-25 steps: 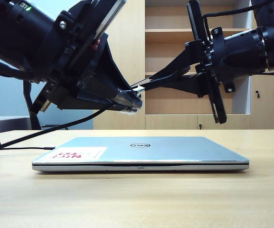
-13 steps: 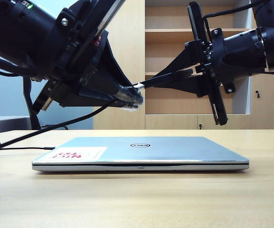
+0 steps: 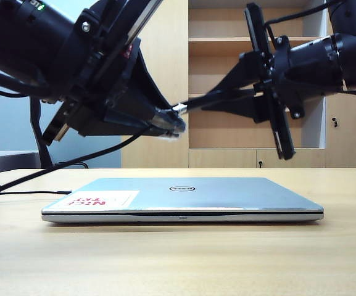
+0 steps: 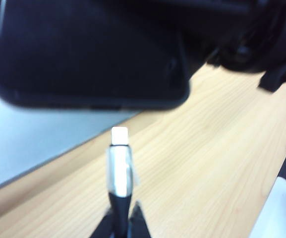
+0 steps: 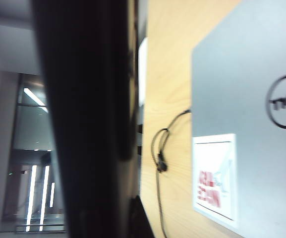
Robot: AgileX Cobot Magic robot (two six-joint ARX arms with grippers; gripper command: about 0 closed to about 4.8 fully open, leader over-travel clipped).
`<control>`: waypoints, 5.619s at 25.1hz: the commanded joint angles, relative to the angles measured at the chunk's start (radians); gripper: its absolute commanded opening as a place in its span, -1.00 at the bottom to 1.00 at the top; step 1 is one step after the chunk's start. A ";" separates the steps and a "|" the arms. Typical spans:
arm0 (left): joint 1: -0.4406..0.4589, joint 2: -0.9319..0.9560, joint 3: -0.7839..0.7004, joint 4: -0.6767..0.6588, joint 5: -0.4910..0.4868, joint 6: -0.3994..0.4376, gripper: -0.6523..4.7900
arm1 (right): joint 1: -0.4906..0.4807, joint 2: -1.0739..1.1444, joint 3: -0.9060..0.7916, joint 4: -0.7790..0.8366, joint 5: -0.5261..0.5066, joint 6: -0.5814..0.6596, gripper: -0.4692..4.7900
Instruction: Pick up the charging cable and the phone, plug the charging cable into the charging port on the phone, and finally place them back on the table.
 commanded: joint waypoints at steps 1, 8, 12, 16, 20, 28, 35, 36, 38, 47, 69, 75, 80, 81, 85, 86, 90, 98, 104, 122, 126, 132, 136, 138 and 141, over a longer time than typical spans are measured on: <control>0.000 -0.003 0.005 -0.001 0.000 0.001 -0.78 | 0.000 -0.007 0.005 0.069 -0.002 0.012 -0.84; 0.000 -0.003 0.006 0.000 0.000 0.000 -0.78 | 0.000 -0.007 0.004 0.061 -0.029 -0.005 -0.84; 0.000 -0.003 0.006 0.006 0.000 0.000 -0.78 | 0.000 -0.007 0.004 0.061 -0.034 -0.016 -0.84; 0.000 -0.003 0.006 0.026 0.000 0.000 -0.78 | 0.000 -0.007 0.004 0.061 -0.041 -0.024 -0.84; 0.000 -0.003 0.006 0.040 0.000 -0.003 -0.78 | 0.000 -0.007 0.004 0.061 -0.057 -0.024 -0.84; 0.000 -0.003 0.006 0.040 0.000 -0.005 -0.78 | 0.000 -0.007 0.004 0.061 -0.077 -0.027 -0.84; 0.000 -0.003 0.006 0.044 0.000 -0.021 -0.78 | -0.002 -0.007 0.004 0.059 -0.083 -0.046 -0.84; 0.000 -0.003 0.006 0.044 0.000 -0.021 -0.78 | -0.002 -0.007 0.004 0.059 -0.085 -0.046 -0.84; 0.000 -0.003 0.006 0.044 0.000 -0.021 -0.78 | -0.006 -0.007 0.004 0.058 -0.090 -0.046 -0.84; 0.000 -0.003 0.006 0.044 0.000 -0.021 -0.78 | -0.030 -0.007 0.004 0.054 -0.114 -0.045 -0.84; 0.000 -0.003 0.006 0.045 0.000 -0.021 -0.78 | -0.028 -0.007 0.004 0.055 -0.111 -0.021 -0.84; 0.000 -0.003 0.006 0.048 0.000 -0.022 -0.78 | -0.023 -0.007 0.004 0.055 -0.111 -0.039 -0.84; 0.000 -0.003 0.006 0.063 0.000 -0.042 -0.78 | -0.023 -0.007 0.004 0.063 -0.112 -0.039 -0.84; 0.000 -0.003 0.006 0.063 0.000 -0.047 -0.78 | -0.023 -0.007 0.004 0.063 -0.112 -0.041 -0.84; 0.000 -0.003 0.006 0.064 0.000 -0.048 -0.78 | -0.022 -0.007 0.004 0.064 -0.112 -0.051 -0.84; 0.000 -0.003 0.006 0.067 0.000 -0.048 -0.78 | -0.022 -0.007 0.004 0.065 -0.113 -0.056 -0.84; 0.000 -0.003 0.006 0.082 0.000 -0.061 -0.78 | -0.015 -0.007 0.004 0.069 -0.116 -0.076 -0.84; 0.001 -0.003 0.006 0.113 0.000 -0.090 -0.78 | -0.012 -0.006 0.004 0.140 -0.140 -0.074 -0.84; 0.021 -0.003 0.006 0.116 0.000 -0.086 -0.78 | -0.012 -0.006 0.004 0.087 -0.220 -0.124 -0.84; 0.027 -0.003 0.007 0.156 0.000 -0.088 0.30 | -0.035 -0.007 0.005 0.057 -0.188 -0.195 -0.84; 0.027 -0.012 0.012 0.156 0.000 -0.084 0.30 | -0.119 -0.007 0.005 0.053 -0.180 -0.200 -0.84; 0.042 -0.036 0.028 0.149 0.000 -0.029 -0.06 | -0.243 -0.010 0.005 0.029 -0.182 -0.230 -0.84; 0.075 -0.060 0.059 0.146 0.000 0.012 -0.78 | -0.324 -0.029 0.006 -0.082 -0.189 -0.278 -0.84; 0.100 -0.069 0.084 0.122 0.000 0.026 -0.78 | -0.364 -0.046 0.008 -0.157 -0.189 -0.329 -0.84; 0.160 -0.074 0.163 -0.005 0.000 0.108 -0.78 | -0.435 -0.070 0.055 -0.403 -0.199 -0.459 -0.84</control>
